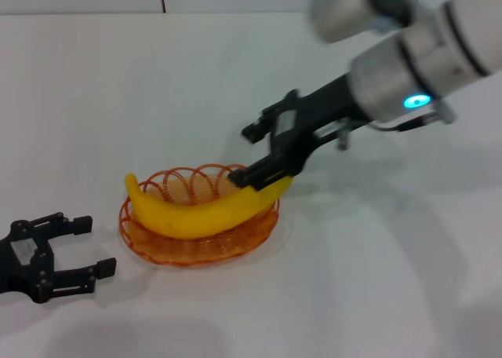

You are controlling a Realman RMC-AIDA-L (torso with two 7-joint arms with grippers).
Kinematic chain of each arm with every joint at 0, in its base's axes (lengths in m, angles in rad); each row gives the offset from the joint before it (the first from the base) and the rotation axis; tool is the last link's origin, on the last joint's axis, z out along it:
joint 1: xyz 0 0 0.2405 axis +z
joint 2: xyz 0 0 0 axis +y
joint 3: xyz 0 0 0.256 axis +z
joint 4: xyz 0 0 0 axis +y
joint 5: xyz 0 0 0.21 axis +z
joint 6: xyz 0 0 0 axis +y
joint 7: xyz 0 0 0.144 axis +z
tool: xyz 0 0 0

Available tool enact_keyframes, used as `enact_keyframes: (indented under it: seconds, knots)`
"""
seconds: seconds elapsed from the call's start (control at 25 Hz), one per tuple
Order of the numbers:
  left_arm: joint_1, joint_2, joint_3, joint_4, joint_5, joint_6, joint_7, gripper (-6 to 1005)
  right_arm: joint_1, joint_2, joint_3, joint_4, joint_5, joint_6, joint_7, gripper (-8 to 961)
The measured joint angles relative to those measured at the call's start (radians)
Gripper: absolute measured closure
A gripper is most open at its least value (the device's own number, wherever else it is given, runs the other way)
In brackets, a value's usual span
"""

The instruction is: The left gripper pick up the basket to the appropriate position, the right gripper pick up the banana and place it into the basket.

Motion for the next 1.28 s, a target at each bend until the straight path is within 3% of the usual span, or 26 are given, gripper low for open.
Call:
enact_keyframes:
  seconds: [0.28,0.48,0.6,0.8,1.28]
  knots:
    - [0.01,0.001,-0.017,0.007,0.001,0.005,0.006,139,-0.21,0.0,0.254,-0.107,0.082,-0.144,-0.173,188]
    - [0.02,0.001,-0.023,0.009,0.002,0.015,0.014,139,-0.331,0.0,0.411,0.014,0.222,-0.262,-0.512,189]
    - [0.032,0.003,-0.056,0.01,0.005,0.024,0.025,139,-0.331,-0.006,0.497,0.172,0.237,-0.281,-0.668,190]
    - [0.038,0.003,-0.127,0.01,0.011,0.084,0.079,139,-0.316,-0.042,0.545,0.346,0.223,-0.276,-0.83,192]
    - [0.025,0.001,-0.148,0.005,0.06,0.082,0.081,139,-0.28,-0.048,0.547,0.469,0.143,-0.204,-0.929,194]
